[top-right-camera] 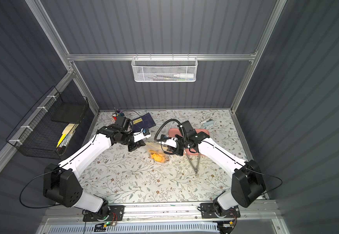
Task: Put the cookies into a resealable bag to prevent moisture
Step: Adjust the ziploc bag at the center of the board.
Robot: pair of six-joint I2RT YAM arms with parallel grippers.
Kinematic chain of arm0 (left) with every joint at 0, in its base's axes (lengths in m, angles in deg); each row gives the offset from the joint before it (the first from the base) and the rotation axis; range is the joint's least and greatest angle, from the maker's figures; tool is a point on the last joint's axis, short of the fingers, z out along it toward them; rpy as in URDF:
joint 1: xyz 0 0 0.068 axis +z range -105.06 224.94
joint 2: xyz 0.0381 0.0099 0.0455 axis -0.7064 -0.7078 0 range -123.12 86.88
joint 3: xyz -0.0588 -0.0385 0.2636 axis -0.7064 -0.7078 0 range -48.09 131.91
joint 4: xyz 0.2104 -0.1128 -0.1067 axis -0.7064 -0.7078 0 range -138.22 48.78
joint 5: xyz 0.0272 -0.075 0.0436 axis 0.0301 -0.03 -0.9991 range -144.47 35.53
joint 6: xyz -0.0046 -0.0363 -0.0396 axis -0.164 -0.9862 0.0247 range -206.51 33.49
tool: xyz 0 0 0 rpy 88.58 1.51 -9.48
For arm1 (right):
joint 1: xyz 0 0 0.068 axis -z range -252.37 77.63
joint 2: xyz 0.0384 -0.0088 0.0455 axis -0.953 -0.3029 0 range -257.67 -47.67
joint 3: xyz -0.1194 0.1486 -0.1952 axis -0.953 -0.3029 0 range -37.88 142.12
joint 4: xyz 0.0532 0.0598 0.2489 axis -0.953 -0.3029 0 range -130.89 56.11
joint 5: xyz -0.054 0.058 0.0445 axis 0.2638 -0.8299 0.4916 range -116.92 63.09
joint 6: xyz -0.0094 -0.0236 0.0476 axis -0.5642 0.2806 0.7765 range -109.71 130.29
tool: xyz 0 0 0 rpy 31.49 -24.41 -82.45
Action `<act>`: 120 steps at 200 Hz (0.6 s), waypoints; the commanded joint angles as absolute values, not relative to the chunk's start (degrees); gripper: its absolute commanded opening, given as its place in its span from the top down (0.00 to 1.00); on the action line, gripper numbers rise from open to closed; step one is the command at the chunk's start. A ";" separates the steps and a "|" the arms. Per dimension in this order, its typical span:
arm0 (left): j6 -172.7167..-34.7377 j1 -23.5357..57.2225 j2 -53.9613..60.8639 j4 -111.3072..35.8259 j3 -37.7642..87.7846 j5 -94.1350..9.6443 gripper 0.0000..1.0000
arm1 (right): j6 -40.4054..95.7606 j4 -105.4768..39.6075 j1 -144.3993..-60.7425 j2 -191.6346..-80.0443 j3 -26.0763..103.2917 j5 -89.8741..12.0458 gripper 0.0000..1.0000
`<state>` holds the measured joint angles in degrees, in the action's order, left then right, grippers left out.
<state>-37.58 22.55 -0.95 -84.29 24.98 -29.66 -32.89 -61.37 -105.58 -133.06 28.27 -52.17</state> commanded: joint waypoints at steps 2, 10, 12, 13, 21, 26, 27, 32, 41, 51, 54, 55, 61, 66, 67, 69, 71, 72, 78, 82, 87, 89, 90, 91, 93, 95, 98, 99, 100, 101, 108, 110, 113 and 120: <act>-37.01 23.05 -3.74 -87.78 27.34 -27.41 0.97 | -28.28 -51.49 -107.08 -132.19 26.47 -50.58 0.43; -36.80 23.14 -4.30 -87.92 27.89 -27.03 0.97 | -27.94 -48.94 -107.70 -131.90 25.90 -50.48 0.39; -36.79 23.14 -4.45 -87.97 28.03 -26.98 0.97 | -27.90 -48.37 -107.86 -131.88 25.81 -50.52 0.39; -36.78 23.14 -4.49 -87.97 28.07 -26.88 0.97 | -27.87 -48.12 -107.87 -131.83 25.82 -50.54 0.38; -36.67 23.23 -4.93 -88.07 28.52 -26.63 0.97 | -27.46 -46.47 -108.45 -132.06 25.66 -50.48 0.37; -36.60 23.35 -5.17 -87.92 28.80 -26.62 0.97 | -27.26 -46.04 -108.70 -132.33 25.87 -50.57 0.37; -36.59 23.33 -5.20 -87.95 28.81 -26.53 0.97 | -27.25 -46.03 -108.77 -132.41 25.94 -50.56 0.37; -36.51 23.40 -5.43 -87.98 29.16 -26.39 0.97 | -27.09 -46.12 -109.10 -132.93 26.49 -50.69 0.37; -36.40 23.58 -5.75 -88.11 29.59 -26.04 0.97 | -27.19 -46.99 -109.60 -133.89 27.42 -51.06 0.37; -36.10 23.89 -6.10 -88.35 30.02 -25.57 0.97 | -27.72 -47.89 -110.45 -134.91 27.94 -51.32 0.37; -36.02 23.97 -6.23 -88.49 30.24 -25.45 0.97 | -27.82 -47.83 -110.82 -135.10 27.89 -51.26 0.37; -35.99 24.04 -6.21 -88.54 30.31 -25.42 0.97 | -27.79 -47.80 -110.89 -135.20 27.88 -51.21 0.37; -35.78 24.16 -6.45 -88.76 30.53 -25.29 0.97 | -27.77 -47.50 -111.23 -135.75 27.71 -51.00 0.37; -35.67 24.19 -6.54 -88.98 30.66 -25.22 0.97 | -27.56 -47.21 -111.49 -136.22 27.64 -50.84 0.37; -35.64 24.20 -6.59 -89.05 30.70 -25.12 0.97 | -27.53 -47.19 -111.53 -136.33 27.62 -50.83 0.37; -35.62 24.26 -6.67 -89.15 30.89 -25.08 0.97 | -27.51 -47.16 -111.60 -136.53 27.67 -50.87 0.37; -35.55 24.28 -6.71 -89.24 30.98 -25.00 0.97 | -27.44 -47.14 -111.64 -136.71 27.66 -50.94 0.37; -35.50 24.29 -6.72 -89.27 30.99 -25.01 0.97 | -27.42 -47.19 -111.65 -136.75 27.63 -50.93 0.37; -35.30 24.44 -6.81 -89.49 31.16 -24.77 0.97 | -27.41 -47.24 -111.90 -137.33 27.84 -51.01 0.38; -35.19 24.46 -6.85 -89.75 31.26 -24.64 0.97 | -27.43 -47.22 -112.06 -137.64 27.93 -50.92 0.38; -34.97 24.55 -6.92 -90.01 31.35 -24.52 0.97 | -27.50 -47.18 -112.26 -138.14 28.10 -50.69 0.39; -34.93 24.55 -6.97 -90.07 31.40 -24.44 0.97 | -27.50 -47.12 -112.40 -138.32 28.16 -50.48 0.39; -34.92 24.55 -6.98 -90.12 31.42 -24.43 0.97 | -27.50 -47.09 -112.47 -138.39 28.19 -50.39 0.40; -34.87 24.55 -6.98 -90.19 31.39 -24.38 0.97 | -27.46 -47.04 -112.46 -138.52 28.20 -50.25 0.40; -34.84 24.62 -7.05 -90.25 31.43 -24.32 0.97 | -27.47 -46.95 -112.54 -138.65 28.32 -50.02 0.41; -34.74 24.63 -7.07 -90.26 31.44 -24.30 0.97 | -27.40 -46.80 -112.67 -138.82 28.39 -49.65 0.42; -34.70 24.64 -7.12 -90.34 31.45 -24.31 0.97 | -27.21 -46.54 -112.69 -139.04 28.53 -49.21 0.44; -34.67 24.64 -7.14 -90.39 31.45 -24.32 0.97 | -27.18 -46.50 -112.70 -139.10 28.55 -49.10 0.45; -34.71 24.64 -7.15 -90.42 31.45 -24.32 0.97 | -27.12 -46.48 -112.71 -139.18 28.60 -48.95 0.46; -34.72 24.64 -7.16 -90.43 31.45 -24.33 0.97 | -27.09 -46.42 -112.71 -139.22 28.71 -48.92 0.47; -34.65 24.66 -7.16 -90.68 31.45 -24.16 0.97 | -26.65 -46.11 -112.84 -139.68 29.19 -48.44 0.55; -34.59 24.69 -7.16 -90.74 31.38 -24.11 0.97 | -26.56 -46.04 -112.87 -139.76 29.31 -48.40 0.57; -34.61 24.74 -7.16 -90.79 31.30 -24.06 0.97 | -26.39 -45.95 -112.81 -139.90 29.41 -48.29 0.61; -34.63 24.73 -7.10 -90.67 30.97 -23.96 0.97 | -26.16 -45.80 -112.74 -140.05 29.83 -48.15 0.67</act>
<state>-36.07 24.23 -6.24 -88.20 29.97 -26.12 -27.29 -47.16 -112.55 -139.38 27.00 -49.53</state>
